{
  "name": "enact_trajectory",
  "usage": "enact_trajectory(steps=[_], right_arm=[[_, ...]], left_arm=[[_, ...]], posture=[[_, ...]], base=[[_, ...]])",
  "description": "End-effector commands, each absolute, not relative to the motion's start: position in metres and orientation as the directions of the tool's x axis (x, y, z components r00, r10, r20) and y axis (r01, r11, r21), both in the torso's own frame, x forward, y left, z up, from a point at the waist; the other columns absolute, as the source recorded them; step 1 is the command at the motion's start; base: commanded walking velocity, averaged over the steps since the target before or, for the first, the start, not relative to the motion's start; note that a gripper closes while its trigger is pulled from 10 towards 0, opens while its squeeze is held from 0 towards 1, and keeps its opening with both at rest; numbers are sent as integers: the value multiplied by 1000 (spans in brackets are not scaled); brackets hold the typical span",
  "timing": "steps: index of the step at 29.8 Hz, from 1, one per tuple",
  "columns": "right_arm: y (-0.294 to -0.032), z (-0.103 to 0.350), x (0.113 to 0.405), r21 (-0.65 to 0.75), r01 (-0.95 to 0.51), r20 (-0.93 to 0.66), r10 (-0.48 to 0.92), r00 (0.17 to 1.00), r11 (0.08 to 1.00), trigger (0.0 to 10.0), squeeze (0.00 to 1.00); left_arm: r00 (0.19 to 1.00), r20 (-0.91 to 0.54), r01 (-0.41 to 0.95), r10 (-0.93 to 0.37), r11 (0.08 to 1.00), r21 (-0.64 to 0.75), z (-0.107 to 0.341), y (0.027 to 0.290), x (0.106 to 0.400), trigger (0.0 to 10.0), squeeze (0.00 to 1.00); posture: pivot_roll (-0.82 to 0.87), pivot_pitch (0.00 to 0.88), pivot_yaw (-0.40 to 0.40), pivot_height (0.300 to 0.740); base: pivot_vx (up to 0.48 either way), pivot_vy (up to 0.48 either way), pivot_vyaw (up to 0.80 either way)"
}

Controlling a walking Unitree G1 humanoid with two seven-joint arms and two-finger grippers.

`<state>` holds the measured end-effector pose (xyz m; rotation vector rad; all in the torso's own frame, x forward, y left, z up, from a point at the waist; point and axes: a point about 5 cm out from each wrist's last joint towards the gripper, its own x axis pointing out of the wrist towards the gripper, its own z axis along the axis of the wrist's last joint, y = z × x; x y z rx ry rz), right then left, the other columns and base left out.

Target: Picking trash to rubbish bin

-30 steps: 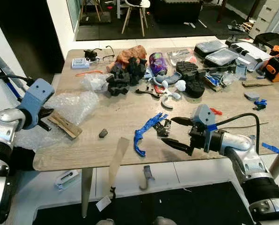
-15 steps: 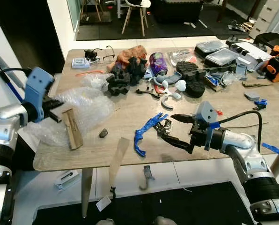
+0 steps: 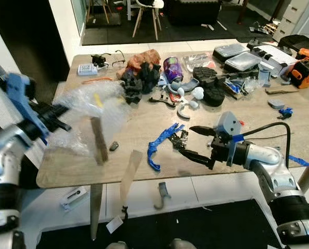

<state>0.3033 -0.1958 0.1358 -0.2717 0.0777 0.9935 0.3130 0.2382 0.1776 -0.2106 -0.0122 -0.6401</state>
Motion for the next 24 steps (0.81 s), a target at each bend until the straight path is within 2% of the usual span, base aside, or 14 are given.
enact_trajectory(steps=[1, 5, 19, 24], right_arm=[[-197, 137, 305, -201, -828, -179, 812, 556, 523, 10000, 0], [-198, 137, 305, -202, -825, -178, 808, 562, 528, 10000, 0], [-196, 136, 306, -204, -819, -168, 805, 569, 536, 10000, 0], [-198, 137, 310, -220, -796, -157, 784, 600, 564, 10000, 0]], left_arm=[[792, 85, 607, -605, 766, -209, 176, 228, 314, 10000, 0], [777, 83, 626, -624, 751, -213, 172, 214, 316, 10000, 0], [784, 51, 614, -619, 761, -210, 168, 212, 309, 10000, 0], [780, 47, 619, -624, 758, -208, 166, 209, 309, 10000, 0]], posture=[[-6, 0, -17, 740], [-17, 0, -13, 740], [-10, 0, -12, 740], [-10, 0, -12, 740]], base=[[-341, 0, 0], [-338, 0, 0], [-337, 0, 0], [-341, 0, 0]])
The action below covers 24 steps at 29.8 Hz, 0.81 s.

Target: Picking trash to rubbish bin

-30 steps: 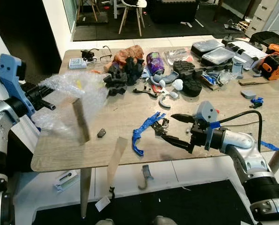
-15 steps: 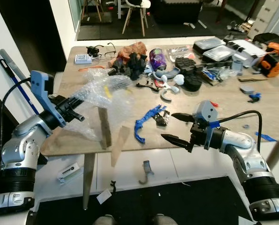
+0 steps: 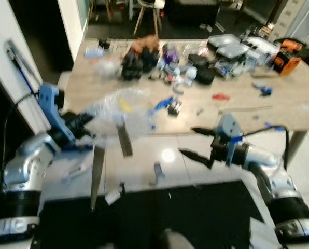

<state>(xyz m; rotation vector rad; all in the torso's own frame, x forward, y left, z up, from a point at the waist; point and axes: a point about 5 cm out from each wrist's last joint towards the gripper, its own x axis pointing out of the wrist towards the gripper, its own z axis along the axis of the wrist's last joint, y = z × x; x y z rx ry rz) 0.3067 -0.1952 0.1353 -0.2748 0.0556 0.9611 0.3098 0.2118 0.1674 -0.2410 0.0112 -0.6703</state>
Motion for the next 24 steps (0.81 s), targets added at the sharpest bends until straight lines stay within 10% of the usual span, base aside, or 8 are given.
enact_trajectory(steps=[1, 24], right_arm=[[-198, 137, 310, -220, -796, -157, 784, 600, 564, 10000, 0], [-179, 136, 309, -133, -825, -97, 822, 562, 549, 10000, 0]], left_arm=[[780, 47, 619, -624, 758, -208, 166, 209, 309, 10000, 0], [717, 17, 694, -697, 711, -112, 151, 183, 305, 10000, 0]], posture=[[-10, 0, -12, 740], [-11, 0, -9, 740]], base=[[-341, 0, 0], [-74, 0, -626]])
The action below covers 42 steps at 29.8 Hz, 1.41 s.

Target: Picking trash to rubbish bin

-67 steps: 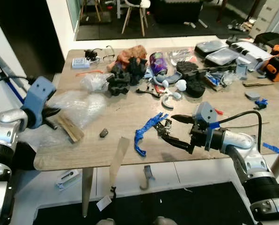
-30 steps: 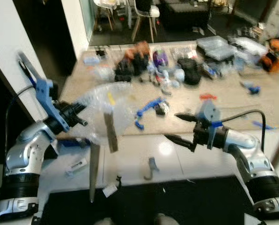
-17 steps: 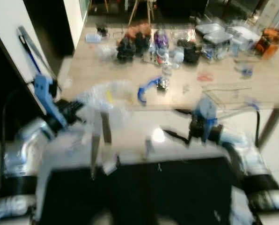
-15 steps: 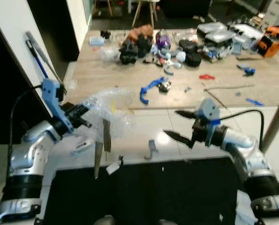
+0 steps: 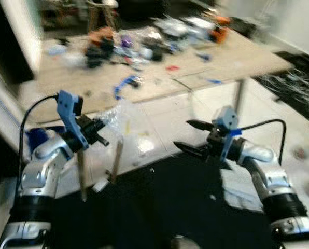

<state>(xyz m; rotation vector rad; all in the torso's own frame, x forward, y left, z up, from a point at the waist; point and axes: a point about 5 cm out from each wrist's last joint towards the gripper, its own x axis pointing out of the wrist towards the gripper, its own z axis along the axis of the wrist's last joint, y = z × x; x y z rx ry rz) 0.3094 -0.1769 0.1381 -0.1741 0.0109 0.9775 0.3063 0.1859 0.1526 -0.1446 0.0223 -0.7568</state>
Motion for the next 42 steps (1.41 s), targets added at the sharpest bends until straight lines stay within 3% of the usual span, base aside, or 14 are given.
enact_trajectory(steps=[1, 42], right_arm=[[-179, 136, 309, -133, -825, -97, 822, 562, 549, 10000, 0], [-180, 136, 309, -151, -824, -125, 816, 564, 546, 10000, 0]], left_arm=[[717, 17, 694, -697, 711, -112, 151, 183, 305, 10000, 0], [700, -2, 713, -714, 700, -45, 145, 182, 304, 10000, 0]], posture=[[-11, 0, -9, 740], [-11, 0, -13, 740]], base=[[0, 0, -800], [0, 0, -800]])
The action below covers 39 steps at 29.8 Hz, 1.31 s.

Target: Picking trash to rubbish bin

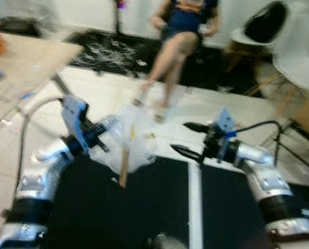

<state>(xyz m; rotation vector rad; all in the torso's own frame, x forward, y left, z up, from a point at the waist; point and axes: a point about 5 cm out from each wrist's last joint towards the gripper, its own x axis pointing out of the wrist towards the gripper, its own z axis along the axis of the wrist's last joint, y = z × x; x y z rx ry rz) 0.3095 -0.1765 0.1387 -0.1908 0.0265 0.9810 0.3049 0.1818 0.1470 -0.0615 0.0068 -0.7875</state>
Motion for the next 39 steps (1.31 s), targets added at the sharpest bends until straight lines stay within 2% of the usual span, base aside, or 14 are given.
enact_trajectory(steps=[1, 39], right_arm=[[-180, 136, 309, -151, -823, -126, 815, 565, 547, 10000, 0], [-183, 138, 311, -177, -813, -143, 802, 579, 555, 10000, 0]], left_arm=[[700, -2, 713, -714, 700, -45, 145, 182, 304, 10000, 0], [703, -7, 711, -711, 703, -31, 145, 183, 305, 10000, 0]], posture=[[-10, 0, -15, 740], [-9, 0, -12, 740]], base=[[0, 0, -800], [0, 0, -800]])
